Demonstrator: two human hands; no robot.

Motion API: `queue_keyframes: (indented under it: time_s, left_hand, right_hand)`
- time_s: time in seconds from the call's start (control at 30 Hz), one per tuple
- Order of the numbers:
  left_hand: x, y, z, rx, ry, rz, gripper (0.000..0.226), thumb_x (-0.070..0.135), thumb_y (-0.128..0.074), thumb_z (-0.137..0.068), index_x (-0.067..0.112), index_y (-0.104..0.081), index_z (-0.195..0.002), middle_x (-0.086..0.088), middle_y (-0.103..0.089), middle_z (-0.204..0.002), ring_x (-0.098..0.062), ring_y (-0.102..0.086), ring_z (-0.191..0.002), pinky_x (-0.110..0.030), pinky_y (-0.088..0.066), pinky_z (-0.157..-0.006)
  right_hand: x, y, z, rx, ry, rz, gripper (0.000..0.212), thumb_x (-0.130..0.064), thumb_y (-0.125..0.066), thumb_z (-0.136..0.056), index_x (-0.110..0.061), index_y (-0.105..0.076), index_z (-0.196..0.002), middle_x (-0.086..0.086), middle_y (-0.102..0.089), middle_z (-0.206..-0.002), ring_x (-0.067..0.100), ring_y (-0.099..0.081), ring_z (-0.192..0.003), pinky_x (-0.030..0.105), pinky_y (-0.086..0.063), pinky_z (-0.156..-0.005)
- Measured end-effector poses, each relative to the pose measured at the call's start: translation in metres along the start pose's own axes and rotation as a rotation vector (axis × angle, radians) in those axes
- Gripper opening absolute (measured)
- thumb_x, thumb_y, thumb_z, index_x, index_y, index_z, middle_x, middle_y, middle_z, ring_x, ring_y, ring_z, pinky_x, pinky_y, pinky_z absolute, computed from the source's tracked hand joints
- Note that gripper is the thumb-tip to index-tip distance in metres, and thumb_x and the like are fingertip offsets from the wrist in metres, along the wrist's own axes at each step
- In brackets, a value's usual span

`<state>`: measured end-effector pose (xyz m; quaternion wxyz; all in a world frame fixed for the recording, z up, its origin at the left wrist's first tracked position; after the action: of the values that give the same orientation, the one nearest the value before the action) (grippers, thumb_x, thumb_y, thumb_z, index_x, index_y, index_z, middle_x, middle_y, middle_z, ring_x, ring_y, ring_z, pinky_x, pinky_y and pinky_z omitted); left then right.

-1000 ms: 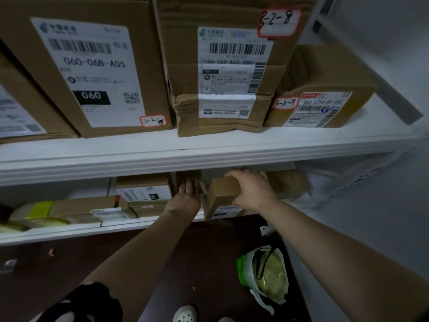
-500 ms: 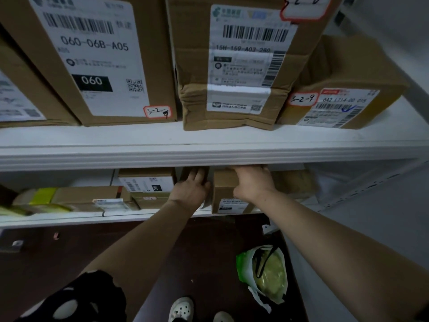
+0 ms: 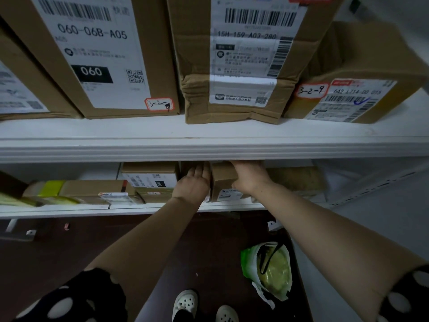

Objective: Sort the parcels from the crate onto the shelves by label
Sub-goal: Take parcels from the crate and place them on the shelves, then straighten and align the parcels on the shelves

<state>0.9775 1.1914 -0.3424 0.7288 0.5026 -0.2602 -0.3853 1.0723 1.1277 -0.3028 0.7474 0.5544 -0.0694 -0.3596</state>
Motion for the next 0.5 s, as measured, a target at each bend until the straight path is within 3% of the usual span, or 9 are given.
queue_keyframes:
  time_s: [0.17,0.3,0.5]
  left_hand:
    - [0.001,0.001,0.006,-0.013,-0.003,0.095,0.070,0.000,-0.034,-0.096,0.003,0.011,-0.150,-0.015,-0.007,-0.159,-0.030,-0.011,-0.146,-0.038,-0.025,-0.115]
    - [0.002,0.002,0.012,0.003,-0.008,0.117,0.070,-0.001,-0.032,-0.096,0.003,0.013,-0.150,-0.013,-0.005,-0.160,-0.028,-0.009,-0.147,-0.036,-0.021,-0.117]
    - [0.000,0.003,0.023,0.012,0.015,0.115,0.073,-0.004,-0.035,-0.095,0.006,0.013,-0.150,-0.012,-0.005,-0.160,-0.026,-0.007,-0.147,-0.036,-0.022,-0.115]
  right_hand:
    - [0.003,0.000,-0.003,-0.016,-0.008,0.015,0.070,-0.011,-0.065,-0.086,-0.028,-0.029,-0.144,0.008,-0.032,-0.146,0.032,-0.030,-0.135,0.036,-0.032,-0.108]
    - [0.006,0.000,-0.003,-0.038,-0.029,0.013,0.071,-0.016,-0.066,-0.086,-0.024,-0.027,-0.144,0.010,-0.034,-0.144,0.032,-0.031,-0.135,0.042,-0.032,-0.112]
    - [0.004,0.002,0.004,-0.036,-0.008,0.115,0.075,-0.014,-0.064,-0.087,-0.023,-0.022,-0.147,0.010,-0.031,-0.148,0.031,-0.023,-0.141,0.048,-0.014,-0.118]
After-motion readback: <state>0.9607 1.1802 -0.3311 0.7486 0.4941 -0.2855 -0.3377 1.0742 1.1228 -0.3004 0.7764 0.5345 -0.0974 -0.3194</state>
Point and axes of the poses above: each hand's wrist, its own z-axis away from the middle knuckle, its own y-axis out of the back of the hand, x = y × z, the point moved 7 cm from there along -z, towards the middle knuckle
